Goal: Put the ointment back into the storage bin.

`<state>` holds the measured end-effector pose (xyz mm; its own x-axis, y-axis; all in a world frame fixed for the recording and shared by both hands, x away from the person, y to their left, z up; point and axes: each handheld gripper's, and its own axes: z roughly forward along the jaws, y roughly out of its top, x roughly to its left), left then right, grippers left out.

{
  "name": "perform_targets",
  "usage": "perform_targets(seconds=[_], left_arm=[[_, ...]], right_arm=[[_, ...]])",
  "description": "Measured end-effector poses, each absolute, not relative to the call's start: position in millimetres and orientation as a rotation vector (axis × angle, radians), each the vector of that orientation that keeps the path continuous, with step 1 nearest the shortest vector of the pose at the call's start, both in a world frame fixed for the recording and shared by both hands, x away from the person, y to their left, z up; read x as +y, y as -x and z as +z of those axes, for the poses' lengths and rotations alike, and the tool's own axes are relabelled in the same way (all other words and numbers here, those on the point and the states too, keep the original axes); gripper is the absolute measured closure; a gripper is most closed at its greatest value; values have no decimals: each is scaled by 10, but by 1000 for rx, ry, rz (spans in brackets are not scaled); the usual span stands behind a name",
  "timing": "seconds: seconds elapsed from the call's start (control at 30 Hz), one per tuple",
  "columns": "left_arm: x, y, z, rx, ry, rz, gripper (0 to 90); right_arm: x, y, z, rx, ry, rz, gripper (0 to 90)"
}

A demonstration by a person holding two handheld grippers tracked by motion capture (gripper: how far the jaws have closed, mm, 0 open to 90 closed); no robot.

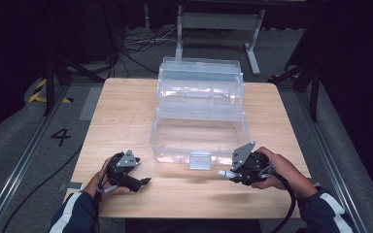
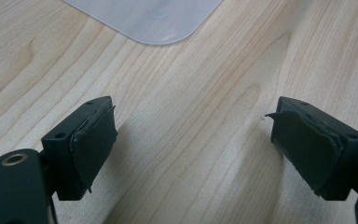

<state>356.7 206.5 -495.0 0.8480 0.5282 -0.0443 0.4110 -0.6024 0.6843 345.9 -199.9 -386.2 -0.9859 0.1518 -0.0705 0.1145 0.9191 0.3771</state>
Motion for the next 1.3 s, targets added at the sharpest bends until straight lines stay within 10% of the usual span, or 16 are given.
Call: perform_targets(seconds=[1.3], left_arm=[[2068,-3567,-4949,677,-2303,217,143]], right_arm=[[-1611,-4138,-2966,2836,-181,448,710]])
